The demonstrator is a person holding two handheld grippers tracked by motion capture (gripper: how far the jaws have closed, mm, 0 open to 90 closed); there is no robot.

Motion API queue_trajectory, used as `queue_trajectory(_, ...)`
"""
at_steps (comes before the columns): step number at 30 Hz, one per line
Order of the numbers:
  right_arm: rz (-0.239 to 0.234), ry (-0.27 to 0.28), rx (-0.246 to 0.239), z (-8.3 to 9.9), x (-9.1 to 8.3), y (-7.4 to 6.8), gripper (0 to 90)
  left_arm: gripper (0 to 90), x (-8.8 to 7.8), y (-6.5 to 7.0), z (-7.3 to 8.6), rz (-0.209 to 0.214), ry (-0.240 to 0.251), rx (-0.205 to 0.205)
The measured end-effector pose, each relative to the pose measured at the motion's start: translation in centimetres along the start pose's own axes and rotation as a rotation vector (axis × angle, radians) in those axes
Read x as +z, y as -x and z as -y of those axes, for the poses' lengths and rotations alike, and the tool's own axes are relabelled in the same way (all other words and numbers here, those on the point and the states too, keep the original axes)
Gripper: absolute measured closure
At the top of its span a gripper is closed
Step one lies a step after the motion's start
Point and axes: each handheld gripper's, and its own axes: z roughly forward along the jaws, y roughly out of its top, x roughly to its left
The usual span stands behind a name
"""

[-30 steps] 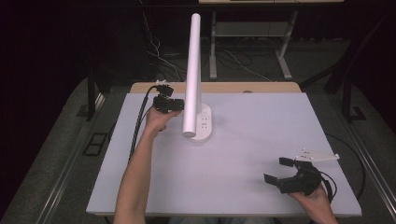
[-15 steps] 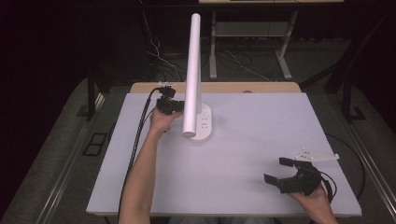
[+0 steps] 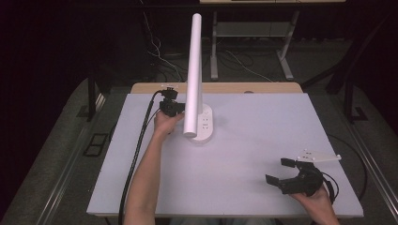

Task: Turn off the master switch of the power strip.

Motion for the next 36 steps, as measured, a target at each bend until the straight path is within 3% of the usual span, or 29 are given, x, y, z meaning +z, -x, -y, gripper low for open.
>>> queue_trajectory(19, 0.001, -0.002, 0.0, 0.0, 0.0, 0.0, 0.1, 89.7, 1.3, -0.2, 0.7, -0.037, -0.038, -0.037)
queue_trajectory(21, 0.003, -0.001, 0.002, 0.0, 0.0, 0.0, 0.1, 89.8, 1.3, -0.3, 0.7, -0.035, -0.029, -0.052)
queue_trajectory(29, 0.0, -0.002, -0.004, 0.0, 0.0, -0.1, 0.2, 90.0, 1.5, -0.1, 0.8, -0.055, -0.037, -0.044)
queue_trajectory(33, 0.003, 0.0, -0.011, 0.0, -0.1, -0.1, 0.1, 90.0, 1.5, -0.3, 1.1, -0.046, -0.013, -0.077)
queue_trajectory(36, 0.006, 0.006, -0.01, 0.0, -0.3, 0.0, 0.1, 90.0, 1.5, -0.1, 1.3, -0.055, -0.002, -0.071)
